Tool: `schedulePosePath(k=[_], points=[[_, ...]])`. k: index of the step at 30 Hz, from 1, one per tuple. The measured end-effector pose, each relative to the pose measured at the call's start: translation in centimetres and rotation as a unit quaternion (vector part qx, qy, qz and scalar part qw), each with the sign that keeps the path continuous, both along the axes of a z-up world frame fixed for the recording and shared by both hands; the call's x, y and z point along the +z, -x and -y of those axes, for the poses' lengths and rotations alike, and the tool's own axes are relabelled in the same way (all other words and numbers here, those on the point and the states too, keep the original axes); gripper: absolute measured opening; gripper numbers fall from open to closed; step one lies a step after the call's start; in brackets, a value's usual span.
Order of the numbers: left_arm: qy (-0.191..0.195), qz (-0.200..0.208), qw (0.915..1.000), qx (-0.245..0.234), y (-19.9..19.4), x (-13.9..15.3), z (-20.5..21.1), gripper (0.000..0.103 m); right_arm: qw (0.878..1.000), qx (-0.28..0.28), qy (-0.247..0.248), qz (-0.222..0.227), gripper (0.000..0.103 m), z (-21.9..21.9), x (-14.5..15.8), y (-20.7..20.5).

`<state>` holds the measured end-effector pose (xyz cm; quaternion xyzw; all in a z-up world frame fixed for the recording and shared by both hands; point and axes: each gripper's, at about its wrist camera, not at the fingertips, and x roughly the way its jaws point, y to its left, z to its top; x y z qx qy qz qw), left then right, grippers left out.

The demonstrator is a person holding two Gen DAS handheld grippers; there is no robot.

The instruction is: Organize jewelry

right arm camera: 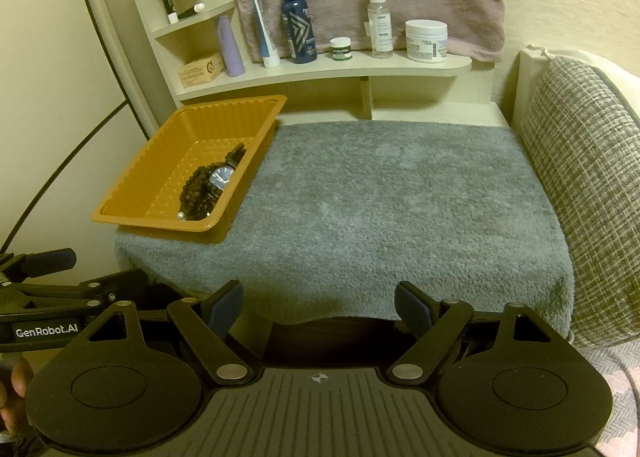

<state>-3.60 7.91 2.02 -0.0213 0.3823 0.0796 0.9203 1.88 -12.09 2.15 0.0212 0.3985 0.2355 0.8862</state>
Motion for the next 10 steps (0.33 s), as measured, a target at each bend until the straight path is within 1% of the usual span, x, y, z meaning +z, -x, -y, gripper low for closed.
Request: schedulePosePath(k=[4, 8, 10], points=[[0.001, 0.000, 1.0000, 0.000, -0.02, -0.03, -0.01, 0.102, 1.000, 0.000, 0.000, 0.000, 0.082, -0.01, 0.00, 0.01], [0.000, 0.011, 0.9999, 0.003, 0.13, -0.03, 0.18, 0.102, 1.000, 0.000, -0.002, 0.002, 0.082, -0.17, 0.07, 0.02], [0.006, 0.012, 0.9999, 0.002, 0.11, -0.06, 0.09, 0.102, 1.000, 0.001, -0.002, 0.003, 0.082, -0.39, 0.15, 0.10]])
